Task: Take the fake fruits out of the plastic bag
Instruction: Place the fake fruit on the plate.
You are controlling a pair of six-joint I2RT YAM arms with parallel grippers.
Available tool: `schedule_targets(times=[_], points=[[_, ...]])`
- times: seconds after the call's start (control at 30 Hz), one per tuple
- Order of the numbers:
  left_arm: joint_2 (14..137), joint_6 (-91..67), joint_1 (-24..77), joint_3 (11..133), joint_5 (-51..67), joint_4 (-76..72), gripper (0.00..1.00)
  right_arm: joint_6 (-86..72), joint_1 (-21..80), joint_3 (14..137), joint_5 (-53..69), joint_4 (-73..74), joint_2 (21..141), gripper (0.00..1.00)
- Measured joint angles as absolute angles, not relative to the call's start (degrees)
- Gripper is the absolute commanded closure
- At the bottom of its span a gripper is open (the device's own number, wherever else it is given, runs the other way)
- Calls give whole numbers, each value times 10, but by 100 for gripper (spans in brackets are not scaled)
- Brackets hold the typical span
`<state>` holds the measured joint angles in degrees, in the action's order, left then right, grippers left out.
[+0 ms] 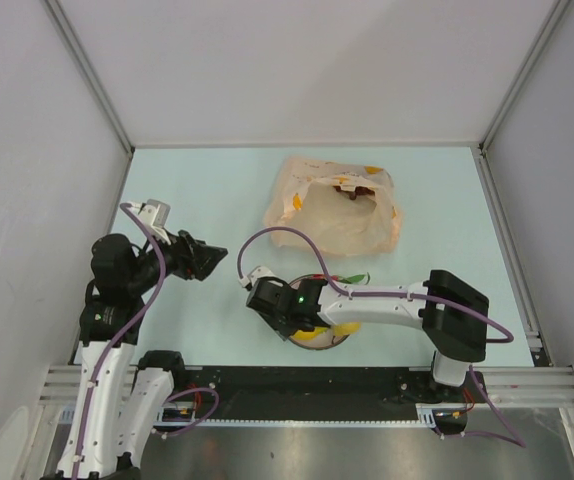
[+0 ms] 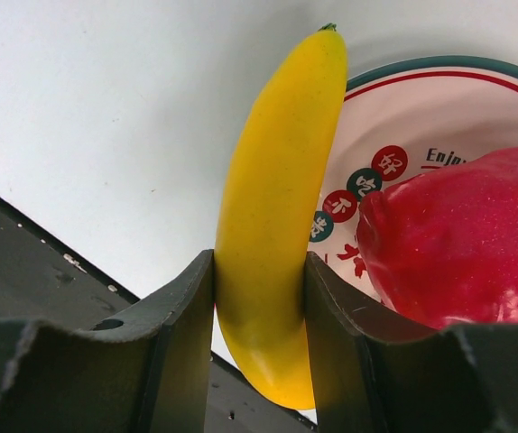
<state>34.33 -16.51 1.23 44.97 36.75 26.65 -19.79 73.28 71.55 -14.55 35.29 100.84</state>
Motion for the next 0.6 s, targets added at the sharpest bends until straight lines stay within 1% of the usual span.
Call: schedule_targets(times=[0.07, 0.1, 0.13, 0.23, 0.37, 0.4, 0.5, 0.6], points=[[343, -165, 11, 449, 368, 267, 25, -199, 734, 715, -145, 353, 1008, 44], [343, -166, 11, 449, 368, 266, 25, -200, 734, 714, -145, 354, 1008, 38], [343, -166, 10, 449, 368, 266, 25, -200, 734, 714, -146, 355, 1008, 37], [344, -166, 8, 449, 368, 261, 25, -200, 737, 712, -146, 361, 1008, 33], [346, -166, 8, 449, 368, 261, 25, -192, 742, 711, -145, 365, 1008, 38], [346, -166, 8, 449, 368, 261, 25, -187, 744, 711, -143, 366, 1006, 38], [346, -166, 8, 449, 369, 260, 25, -161, 754, 711, -123, 365, 990, 35], [346, -166, 8, 449, 369, 258, 25, -114, 774, 712, -79, 358, 958, 25]])
